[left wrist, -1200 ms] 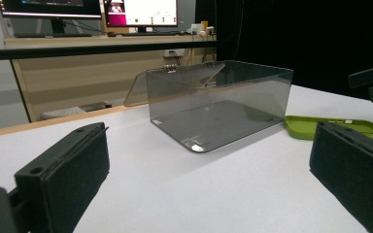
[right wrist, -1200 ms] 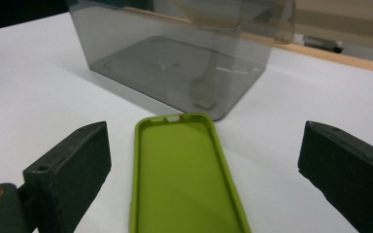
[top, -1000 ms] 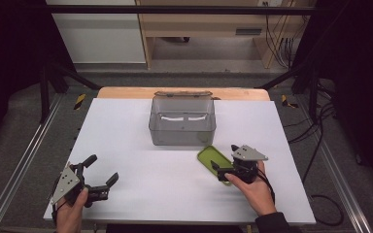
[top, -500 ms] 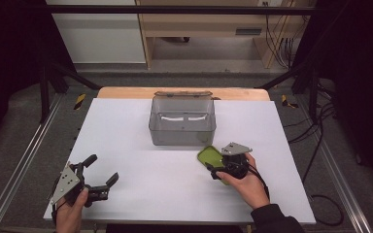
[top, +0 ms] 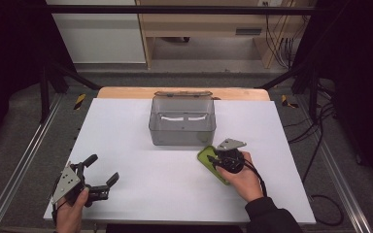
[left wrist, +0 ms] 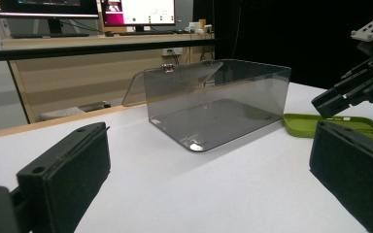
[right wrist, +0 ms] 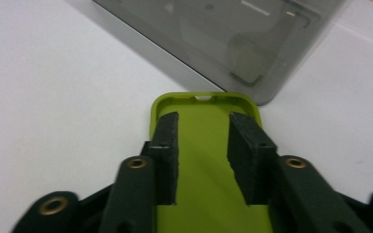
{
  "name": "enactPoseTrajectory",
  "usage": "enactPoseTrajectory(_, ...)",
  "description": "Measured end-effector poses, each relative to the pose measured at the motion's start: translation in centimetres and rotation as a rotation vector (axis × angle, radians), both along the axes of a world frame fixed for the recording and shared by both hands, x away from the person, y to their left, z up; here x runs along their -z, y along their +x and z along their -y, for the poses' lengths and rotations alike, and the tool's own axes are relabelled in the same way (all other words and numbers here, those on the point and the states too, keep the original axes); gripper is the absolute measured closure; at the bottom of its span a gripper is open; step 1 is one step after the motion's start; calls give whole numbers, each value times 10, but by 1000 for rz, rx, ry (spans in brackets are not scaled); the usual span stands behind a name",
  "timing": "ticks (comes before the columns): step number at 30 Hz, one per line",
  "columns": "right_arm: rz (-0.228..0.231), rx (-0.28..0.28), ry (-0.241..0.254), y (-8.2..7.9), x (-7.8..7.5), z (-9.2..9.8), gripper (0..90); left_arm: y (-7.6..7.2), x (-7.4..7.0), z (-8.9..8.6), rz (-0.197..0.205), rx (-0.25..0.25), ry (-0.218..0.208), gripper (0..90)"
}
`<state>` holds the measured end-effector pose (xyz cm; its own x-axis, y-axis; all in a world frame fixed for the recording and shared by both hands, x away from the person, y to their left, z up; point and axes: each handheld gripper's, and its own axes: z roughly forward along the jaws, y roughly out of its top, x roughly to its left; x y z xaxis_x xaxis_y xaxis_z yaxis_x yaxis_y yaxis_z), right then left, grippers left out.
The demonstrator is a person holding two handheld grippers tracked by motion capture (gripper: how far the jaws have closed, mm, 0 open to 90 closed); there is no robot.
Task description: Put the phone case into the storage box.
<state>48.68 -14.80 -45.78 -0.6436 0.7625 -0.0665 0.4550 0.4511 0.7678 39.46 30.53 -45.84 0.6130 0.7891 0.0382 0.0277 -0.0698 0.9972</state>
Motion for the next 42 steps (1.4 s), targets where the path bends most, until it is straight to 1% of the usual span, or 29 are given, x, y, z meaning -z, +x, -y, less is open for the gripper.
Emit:
enactPoseTrajectory(4, -21, -6, 6, 7, 1, -7, 805, 0, 0, -1, 2, -1, 1, 7)
enactPoseTrajectory(5, -20, -10, -4, 8, 2, -8, 827, 0, 0, -1, 2, -1, 1, 7)
enactPoseTrajectory(6, -20, -10, -4, 8, 2, -8, 827, 0, 0, -1, 2, -1, 2, 7)
enactPoseTrajectory(7, -28, -8, -2, 11, 4, -11, 865, 0, 0, -1, 2, -1, 2, 7)
enactPoseTrajectory(8, -35, -5, -2, 12, 4, -13, 877, 0, 0, -1, 2, 0, 2, 7)
enactPoseTrajectory(10, -41, -8, -16, 15, 6, -17, 894, 0, 0, -1, 2, 1, 2, 7)
enactPoseTrajectory(11, -41, -8, -16, 15, 6, -17, 894, 0, 0, -1, 2, 1, 2, 7)
enactPoseTrajectory(13, -55, -14, -27, 18, 7, -24, 900, 1, 0, 0, 2, 3, 4, 7)
enactPoseTrajectory(16, -67, -19, -60, 22, 8, -32, 900, 1, 0, 0, 3, 2, 4, 7)
enactPoseTrajectory(20, -93, -10, -84, 28, 11, -38, 900, 1, -1, 0, 4, 2, 5, 7)
enactPoseTrajectory(22, -100, -16, -86, 29, 12, -41, 900, 1, -1, 1, 5, 4, 9, 8)
enactPoseTrajectory(25, -103, -37, -91, 27, 12, -45, 900, 1, -1, 1, 5, 6, 10, 7)
enactPoseTrajectory(27, -115, -60, -83, 25, 12, -49, 900, 2, -1, 1, 5, 6, 13, 7)
enactPoseTrajectory(28, -115, -72, -90, 23, 12, -52, 900, 2, -1, 1, 5, 7, 14, 7)
enactPoseTrajectory(29, -115, -72, -90, 23, 12, -52, 900, 2, -1, 1, 5, 7, 15, 7)
enactPoseTrajectory(30, -120, -96, -94, 20, 11, -57, 900, 2, -1, 1, 5, 7, 16, 7)
enactPoseTrajectory(31, -120, -96, -94, 20, 11, -57, 900, 2, -1, 1, 5, 8, 17, 7)
enactPoseTrajectory(32, -119, -121, -103, 17, 11, -63, 900, 2, -1, 1, 6, 8, 19, 7)
enactPoseTrajectory(34, -125, -146, -100, 15, 11, -68, 900, 1, -1, 1, 5, 7, 21, 7)
enactPoseTrajectory(35, -123, -155, -106, 13, 11, -70, 900, 1, -1, 1, 5, 7, 21, 8)
enactPoseTrajectory(42, -126, -194, -103, 6, 11, -80, 900, 1, -1, 2, 5, 9, 26, 7)
